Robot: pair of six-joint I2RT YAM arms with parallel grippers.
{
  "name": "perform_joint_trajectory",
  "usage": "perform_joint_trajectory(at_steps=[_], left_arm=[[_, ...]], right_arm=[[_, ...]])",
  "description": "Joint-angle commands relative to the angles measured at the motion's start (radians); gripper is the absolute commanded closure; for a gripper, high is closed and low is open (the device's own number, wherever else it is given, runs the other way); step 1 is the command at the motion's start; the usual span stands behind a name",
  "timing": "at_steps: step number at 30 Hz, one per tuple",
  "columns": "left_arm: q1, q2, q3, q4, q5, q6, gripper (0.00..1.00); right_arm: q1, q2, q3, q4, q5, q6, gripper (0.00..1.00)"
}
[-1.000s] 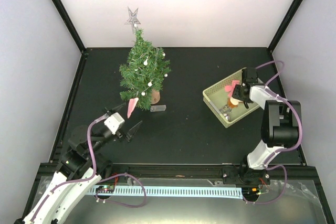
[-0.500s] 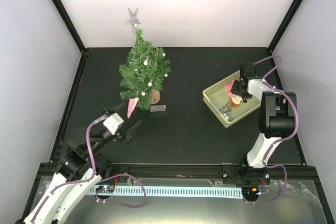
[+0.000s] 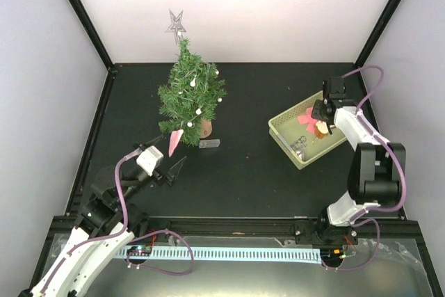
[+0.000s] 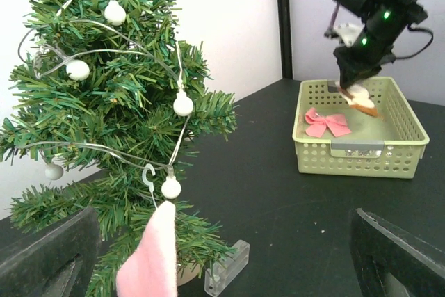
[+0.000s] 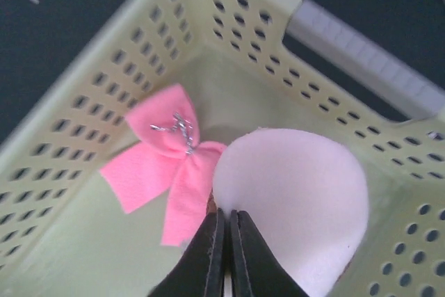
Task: Decorate the small christmas tree
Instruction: Pick up the decoration item from the storage box.
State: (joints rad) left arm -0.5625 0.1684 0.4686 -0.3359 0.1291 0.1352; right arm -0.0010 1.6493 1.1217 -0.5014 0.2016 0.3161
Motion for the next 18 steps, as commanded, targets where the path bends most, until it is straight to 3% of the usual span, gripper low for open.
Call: perform_joint_trajectory(at_steps=[1, 4, 9, 15, 18], left_arm=[[-0.003, -0.008, 0.022, 0.005, 0.032, 0.001, 0.01], [-0.003, -0.032, 0.025, 0.005, 0.058, 0.01, 0.01], [-0.003, -0.043, 0.062, -0.006, 0.109, -0.013, 0.02], [-0.003, 0.042, 0.173, -0.003, 0.143, -0.118, 0.11], [-0.003, 0.089, 0.2, 0.029, 0.25, -0.05, 0.2]], right_arm=[[0.031, -0.14, 0.026, -0.052, 0.022, -0.024, 0.95], [0.045, -0.22, 0.028, -0.079, -0.006, -0.027, 0.97], [0.08, -0.415, -0.022, 0.01, -0.267, 0.003, 0.98], [0.179, -0.645, -0.115, 0.201, -0.457, 0.175, 0.98], [0.269, -0.698, -0.115, 0.237, -0.506, 0.259, 0.98]])
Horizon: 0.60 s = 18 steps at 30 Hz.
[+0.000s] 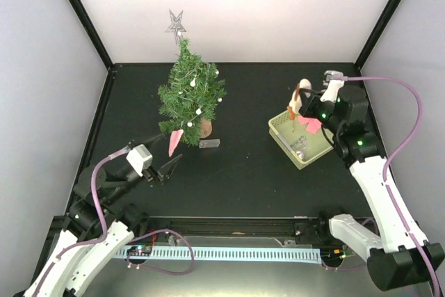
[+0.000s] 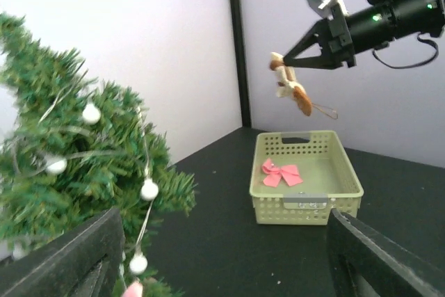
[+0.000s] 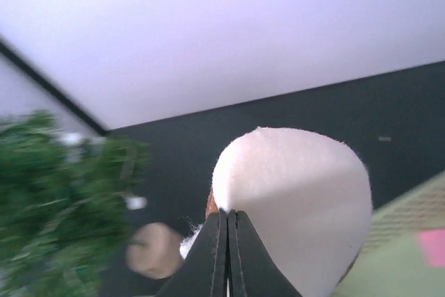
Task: Decorate the small christmas tree
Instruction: Hang the decoration item on the Christmas tree.
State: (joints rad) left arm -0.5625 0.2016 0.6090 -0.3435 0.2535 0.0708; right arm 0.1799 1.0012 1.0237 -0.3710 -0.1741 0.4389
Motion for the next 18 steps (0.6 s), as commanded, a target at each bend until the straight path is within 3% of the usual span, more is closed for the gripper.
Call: perform_joint_trajectory(at_steps=[1, 9, 12, 18], left_arm=[[-0.003, 0.069, 0.065, 0.045, 0.192, 0.079, 0.23], [-0.004, 0.24, 0.212, -0.063, 0.529, 0.6, 0.27], [-0.005, 0.286, 0.221, -0.011, 0.565, 0.664, 0.43], [-0.014, 0.354, 0.235, 0.016, 0.729, 0.768, 0.46]], right_arm=[[0.125, -0.057, -0.008, 0.101, -0.133, 0.144, 0.98], [0.368, -0.062, 0.001, 0.1, -0.309, 0.223, 0.99], [0.461, -0.037, -0.017, 0.125, -0.372, 0.262, 0.99], [0.608, 0.016, -0.01, 0.162, -0.448, 0.318, 0.99]])
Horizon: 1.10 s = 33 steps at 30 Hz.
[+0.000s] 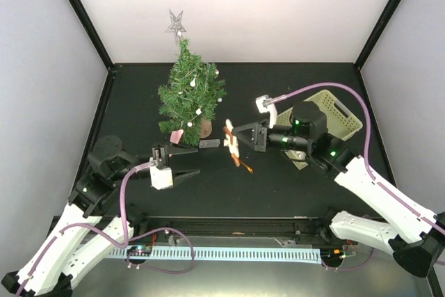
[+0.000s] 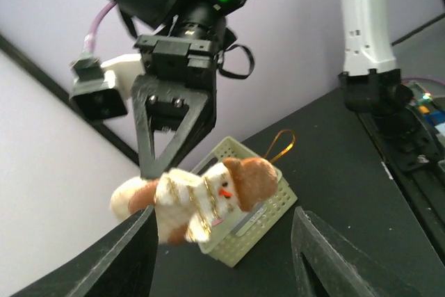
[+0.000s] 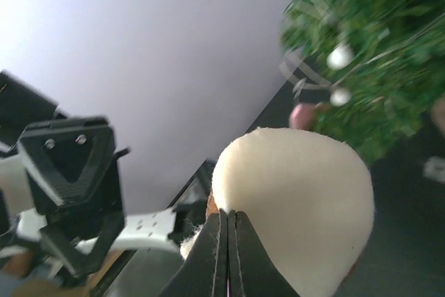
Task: Decorate the small christmas tree
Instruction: Hang the decoration item on the Christmas tree.
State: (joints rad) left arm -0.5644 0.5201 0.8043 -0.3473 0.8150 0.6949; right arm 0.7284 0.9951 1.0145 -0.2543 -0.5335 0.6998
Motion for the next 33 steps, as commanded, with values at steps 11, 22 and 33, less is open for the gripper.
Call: perform_joint_trajectory(at_steps=[11, 22, 33], left_arm=[[-0.118, 0.188, 0.102, -0.145, 0.139, 0.349, 0.47], [-0.234, 0.315, 0.156, -0.279, 0.011, 0.454, 0.47], [-0.273, 0.305, 0.123, -0.23, -0.16, 0.492, 0.82]], right_arm=[[0.172, 0.132, 0.056, 0.031, -0.051, 0.053, 0.99], [0.195, 0.175, 0.092, 0.004, -0.022, 0.043, 0.99], [0.2, 0.175, 0.088, -0.01, -0.023, 0.029, 0.99]])
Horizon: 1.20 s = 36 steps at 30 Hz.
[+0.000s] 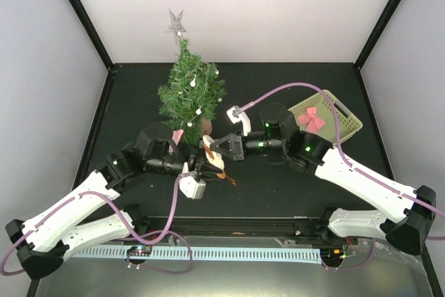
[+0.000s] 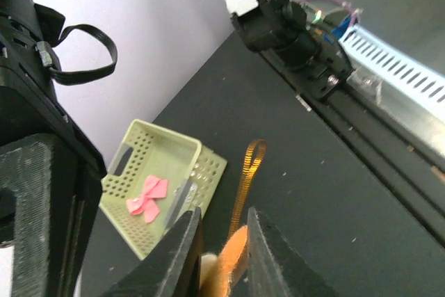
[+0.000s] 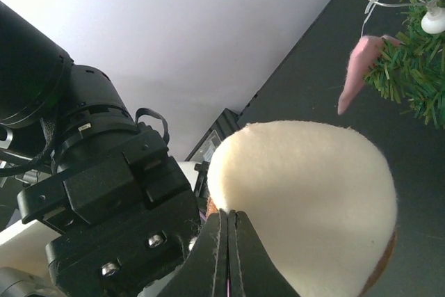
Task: Decorate the small christmas tree
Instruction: Hang the decoration item on the Christmas tree.
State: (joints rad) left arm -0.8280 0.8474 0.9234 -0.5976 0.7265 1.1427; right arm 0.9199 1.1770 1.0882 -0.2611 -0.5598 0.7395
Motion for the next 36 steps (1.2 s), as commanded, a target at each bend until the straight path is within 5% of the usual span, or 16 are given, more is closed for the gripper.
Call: perform_joint_trajectory(at_steps=[1, 4, 11, 18, 22, 26, 30, 36], left_arm=[[-0.011, -0.03, -0.001, 0.027, -0.087, 0.045, 0.86], [-0.011, -0.058, -0.011, 0.046, -0.117, 0.043, 0.97], [-0.012, -0.1, -0.009, 0.081, -0.134, 0.027, 0.99], [-0.013, -0.162, -0.11, 0.32, -0.159, -0.218, 0.98], [-0.013, -0.204, -0.172, 0.454, -0.238, -0.358, 0.98], [-0.013, -0.211, -0.185, 0.527, -0.306, -0.488, 0.98], [-0.013, -0.197, -0.187, 0.592, -0.363, -0.626, 0.98], [-0.013, -0.155, -0.165, 0.66, -0.423, -0.849, 0.99]], right_arm=[[0.008, -0.009, 0.009, -0.002, 0.003, -0.012, 0.99], [0.008, -0.017, -0.007, 0.003, 0.005, -0.011, 0.99], [0.008, -0.036, -0.027, 0.017, 0.009, -0.014, 0.98], [0.007, -0.116, -0.105, 0.061, 0.145, -0.017, 0.6], [0.007, -0.258, -0.209, 0.089, 0.371, -0.039, 0.48], [0.007, -0.457, -0.376, 0.29, 0.447, -0.08, 0.42], [0.008, -0.542, -0.492, 0.508, 0.37, -0.147, 0.38], [0.022, -0.445, -0.524, 0.687, 0.19, -0.289, 0.35]])
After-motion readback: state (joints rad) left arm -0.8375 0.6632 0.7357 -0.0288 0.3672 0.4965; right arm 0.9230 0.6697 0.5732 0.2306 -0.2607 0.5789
